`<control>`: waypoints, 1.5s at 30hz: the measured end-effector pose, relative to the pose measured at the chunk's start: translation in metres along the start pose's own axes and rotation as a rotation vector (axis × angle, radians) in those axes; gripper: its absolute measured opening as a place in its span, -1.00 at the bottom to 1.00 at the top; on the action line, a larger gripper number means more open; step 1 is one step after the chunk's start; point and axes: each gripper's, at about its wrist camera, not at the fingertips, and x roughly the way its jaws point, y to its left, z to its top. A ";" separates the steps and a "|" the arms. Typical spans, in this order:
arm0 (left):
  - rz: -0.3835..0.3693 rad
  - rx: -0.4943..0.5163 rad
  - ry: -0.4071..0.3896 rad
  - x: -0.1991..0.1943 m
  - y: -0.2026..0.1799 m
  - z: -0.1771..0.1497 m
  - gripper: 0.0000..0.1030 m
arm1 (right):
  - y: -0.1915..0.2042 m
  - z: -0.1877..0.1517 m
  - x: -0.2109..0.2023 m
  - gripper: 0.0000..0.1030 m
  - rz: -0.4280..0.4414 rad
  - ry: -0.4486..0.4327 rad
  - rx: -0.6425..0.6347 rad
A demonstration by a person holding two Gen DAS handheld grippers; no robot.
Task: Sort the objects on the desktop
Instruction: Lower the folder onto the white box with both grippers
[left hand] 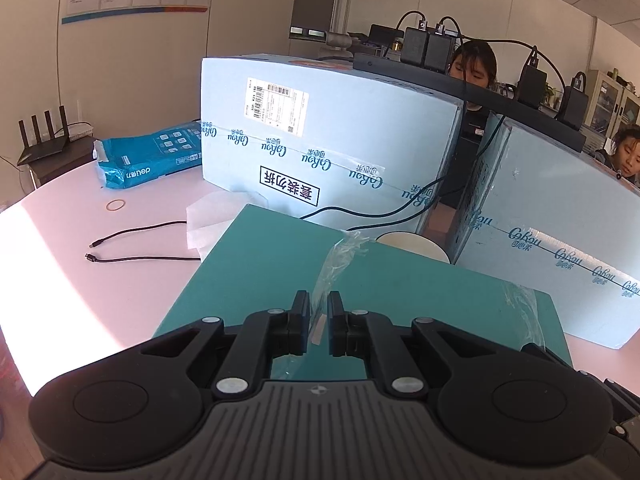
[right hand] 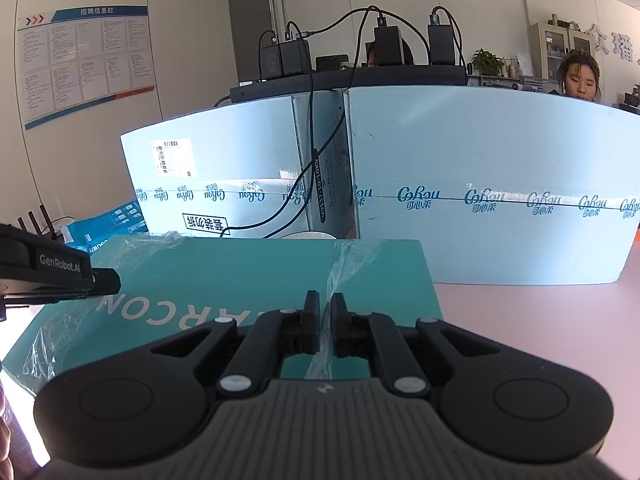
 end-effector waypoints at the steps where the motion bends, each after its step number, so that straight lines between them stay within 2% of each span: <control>1: 0.001 0.000 -0.001 0.000 0.000 0.000 -0.88 | 0.000 0.000 0.000 -0.84 0.001 0.000 0.000; 45: 0.017 -0.004 0.015 0.013 0.013 0.005 -0.88 | 0.015 -0.002 0.005 -0.84 0.009 0.003 -0.010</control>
